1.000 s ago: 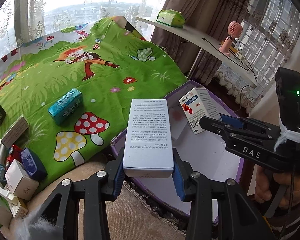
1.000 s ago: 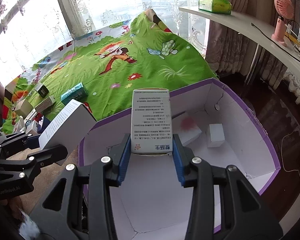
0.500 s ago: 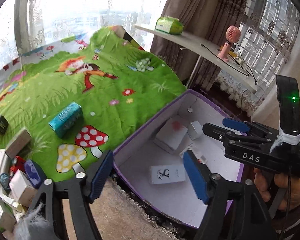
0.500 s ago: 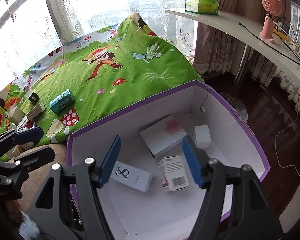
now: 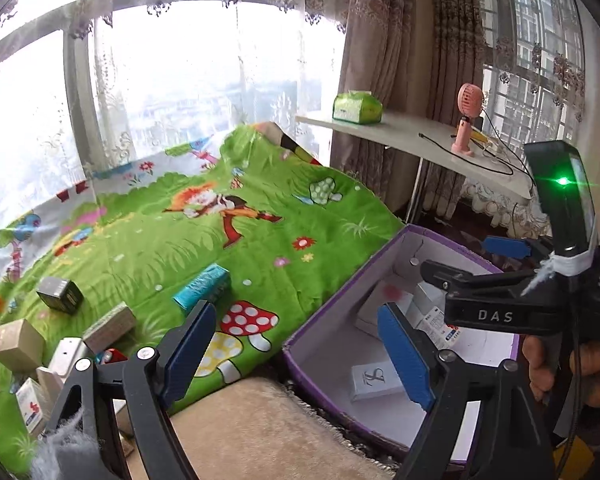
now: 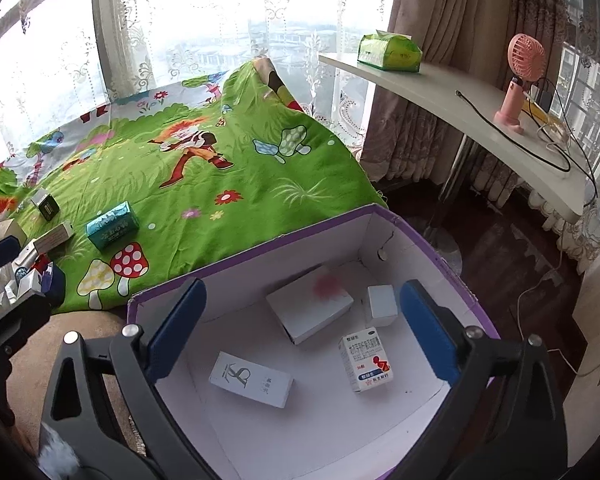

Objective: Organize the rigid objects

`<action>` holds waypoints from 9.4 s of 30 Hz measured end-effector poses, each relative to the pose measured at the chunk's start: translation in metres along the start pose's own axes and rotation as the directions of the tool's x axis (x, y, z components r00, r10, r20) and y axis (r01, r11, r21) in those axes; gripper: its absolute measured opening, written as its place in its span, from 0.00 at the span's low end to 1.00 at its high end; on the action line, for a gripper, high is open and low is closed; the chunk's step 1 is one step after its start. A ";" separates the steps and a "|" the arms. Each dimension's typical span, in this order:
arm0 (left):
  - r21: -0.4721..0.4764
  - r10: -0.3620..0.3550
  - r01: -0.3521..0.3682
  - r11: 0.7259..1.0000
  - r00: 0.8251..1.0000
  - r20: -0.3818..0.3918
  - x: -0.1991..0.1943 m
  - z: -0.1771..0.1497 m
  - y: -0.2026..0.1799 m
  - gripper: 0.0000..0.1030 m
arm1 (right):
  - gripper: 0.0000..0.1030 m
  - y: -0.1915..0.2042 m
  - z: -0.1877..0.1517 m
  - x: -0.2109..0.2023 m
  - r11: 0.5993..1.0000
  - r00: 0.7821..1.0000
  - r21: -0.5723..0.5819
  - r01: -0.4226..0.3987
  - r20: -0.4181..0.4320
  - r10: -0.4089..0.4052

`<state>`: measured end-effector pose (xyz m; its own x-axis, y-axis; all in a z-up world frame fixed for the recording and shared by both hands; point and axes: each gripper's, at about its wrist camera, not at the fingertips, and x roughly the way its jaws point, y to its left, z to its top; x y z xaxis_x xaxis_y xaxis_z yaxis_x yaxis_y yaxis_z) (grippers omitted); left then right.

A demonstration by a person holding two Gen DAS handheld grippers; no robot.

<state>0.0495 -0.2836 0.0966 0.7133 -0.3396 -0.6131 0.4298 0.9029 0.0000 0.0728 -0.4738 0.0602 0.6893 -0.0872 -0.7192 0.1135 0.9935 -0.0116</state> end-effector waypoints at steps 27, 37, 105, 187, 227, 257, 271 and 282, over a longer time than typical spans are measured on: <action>-0.337 0.151 -0.149 0.930 0.988 -0.020 -0.058 -0.057 0.121 0.81 | 0.96 0.098 -0.010 -0.003 0.943 0.943 -0.076 -0.325 -0.097 0.318; -0.399 0.202 -0.201 0.895 0.979 -0.039 -0.072 -0.076 0.148 0.79 | 0.96 0.126 -0.018 0.001 0.920 0.920 -0.099 -0.379 -0.149 0.363; -0.655 0.094 -0.267 0.707 0.953 -0.287 -0.034 -0.140 0.229 0.49 | 0.56 0.301 -0.020 0.039 0.778 0.854 -0.369 -0.508 -0.334 0.399; -0.169 -0.144 0.115 0.979 0.975 -0.169 0.032 -0.012 0.013 0.47 | 0.44 0.008 -0.002 0.014 0.972 0.969 0.040 -0.232 -0.080 0.235; -0.097 0.011 -0.022 0.995 0.994 -0.108 0.017 -0.008 0.021 0.82 | 0.92 0.017 0.010 0.003 0.998 1.000 -0.056 0.008 -0.011 -0.009; -0.361 0.216 -0.208 0.909 0.976 -0.020 -0.046 -0.046 0.129 0.82 | 0.92 0.074 0.006 -0.004 0.969 0.975 -0.110 -0.219 -0.067 0.213; -0.473 0.293 -0.294 0.830 0.953 -0.080 -0.064 -0.079 0.182 0.82 | 0.92 0.117 0.001 -0.002 0.945 0.958 -0.165 -0.283 -0.107 0.268; -0.551 0.321 -0.356 0.754 0.933 -0.164 -0.067 -0.101 0.224 0.80 | 0.92 0.161 -0.005 0.008 0.917 0.938 -0.212 -0.339 -0.147 0.313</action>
<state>0.0421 -0.0323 0.0574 0.7123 0.0160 -0.7017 -0.2353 0.9473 -0.2173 0.0929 -0.3143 0.0491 0.5775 0.2400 -0.7803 -0.2813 0.9558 0.0857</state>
